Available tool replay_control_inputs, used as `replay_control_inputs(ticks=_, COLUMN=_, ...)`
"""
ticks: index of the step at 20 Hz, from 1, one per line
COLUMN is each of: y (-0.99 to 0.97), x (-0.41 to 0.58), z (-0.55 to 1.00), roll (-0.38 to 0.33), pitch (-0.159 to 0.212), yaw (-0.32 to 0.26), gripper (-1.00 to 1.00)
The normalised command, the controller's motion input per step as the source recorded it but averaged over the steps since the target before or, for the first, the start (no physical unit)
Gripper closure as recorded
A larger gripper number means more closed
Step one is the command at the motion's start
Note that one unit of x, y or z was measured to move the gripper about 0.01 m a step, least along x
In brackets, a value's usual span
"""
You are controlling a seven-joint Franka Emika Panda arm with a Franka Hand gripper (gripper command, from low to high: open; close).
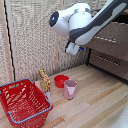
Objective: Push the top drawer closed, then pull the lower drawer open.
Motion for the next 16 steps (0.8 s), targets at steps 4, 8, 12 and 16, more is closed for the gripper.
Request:
replay_control_inputs(ticks=4, y=-0.44, x=-0.094, z=0.02, roll=-0.267, pitch=-0.036, yaw=0.093, gripper=-1.0)
replay_control_inputs(ticks=8, y=-0.42, x=-0.184, z=0.02, roll=-0.245, pitch=-0.03, yaw=0.07, gripper=-1.0)
replay_control_inputs(ticks=12, y=-0.4, x=-0.151, z=0.0, roll=-0.2, pitch=-0.031, yaw=0.047, gripper=-1.0)
replay_control_inputs(ticks=16, y=-0.35, x=-0.131, z=0.0, roll=-0.166, pitch=-0.033, yaw=0.005, gripper=-1.0)
